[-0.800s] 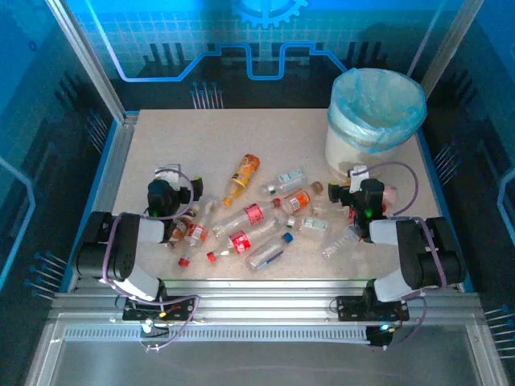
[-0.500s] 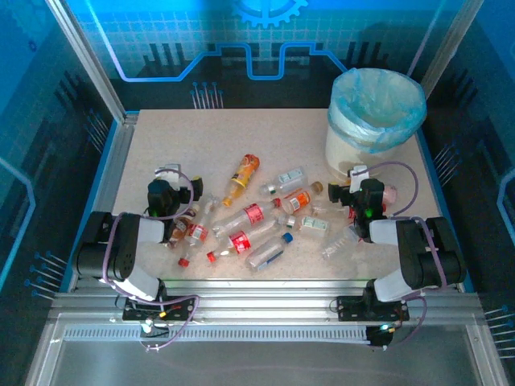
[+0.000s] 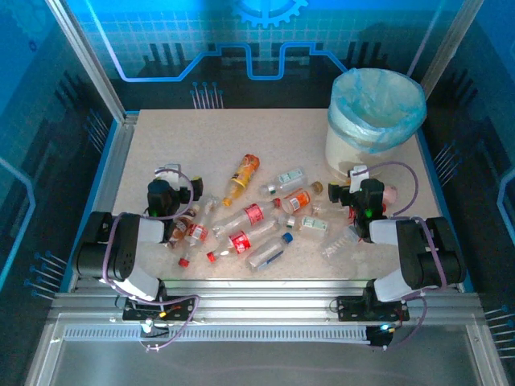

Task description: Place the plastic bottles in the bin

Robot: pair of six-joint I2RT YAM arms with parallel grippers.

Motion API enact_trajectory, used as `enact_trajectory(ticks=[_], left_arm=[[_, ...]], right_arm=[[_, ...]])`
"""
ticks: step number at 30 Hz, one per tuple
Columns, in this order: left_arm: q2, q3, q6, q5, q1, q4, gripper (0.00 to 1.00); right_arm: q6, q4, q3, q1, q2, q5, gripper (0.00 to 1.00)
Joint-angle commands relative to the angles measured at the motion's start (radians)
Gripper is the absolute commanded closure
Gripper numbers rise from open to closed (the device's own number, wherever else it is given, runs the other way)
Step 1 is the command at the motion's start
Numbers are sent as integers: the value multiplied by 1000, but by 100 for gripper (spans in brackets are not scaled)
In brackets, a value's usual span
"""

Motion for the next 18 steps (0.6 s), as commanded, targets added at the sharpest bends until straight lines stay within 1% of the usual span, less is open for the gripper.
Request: enact_trajectory(ticks=[1, 3, 4, 5, 7, 8, 9, 11, 13, 16, 18], left_arm=[[-27, -3, -10, 17, 15, -2, 1], [-81, -27, -30, -14, 20, -7, 1], [-120, -42, -36, -18, 24, -12, 1], [-152, -58, -37, -16, 24, -11, 1], [-230, -74, -28, -4, 23, -44, 1], [-278, -66, -28, -22, 21, -101, 1], [-317, -49, -32, -37, 17, -167, 1], [-421, 12, -52, -70, 14, -345, 1], [-503, 64, -70, -97, 10, -463, 1], [-614, 148, -87, -92, -1, -616, 2], [-662, 217, -85, -87, -20, -710, 3]], right_arm=[[4, 39, 18, 7, 8, 13, 0], [2, 39, 21, 5, 5, 12, 0], [9, -26, 46, 5, -20, 22, 0], [13, -103, 73, 7, -59, 35, 0], [64, -406, 189, 3, -144, 119, 0], [87, -527, 240, -5, -172, 151, 0], [100, -592, 266, -14, -191, 157, 0], [136, -698, 294, -26, -257, 139, 0], [176, -783, 295, -27, -337, 114, 0], [267, -974, 318, -29, -450, 98, 0], [335, -1099, 330, -30, -517, 94, 1]])
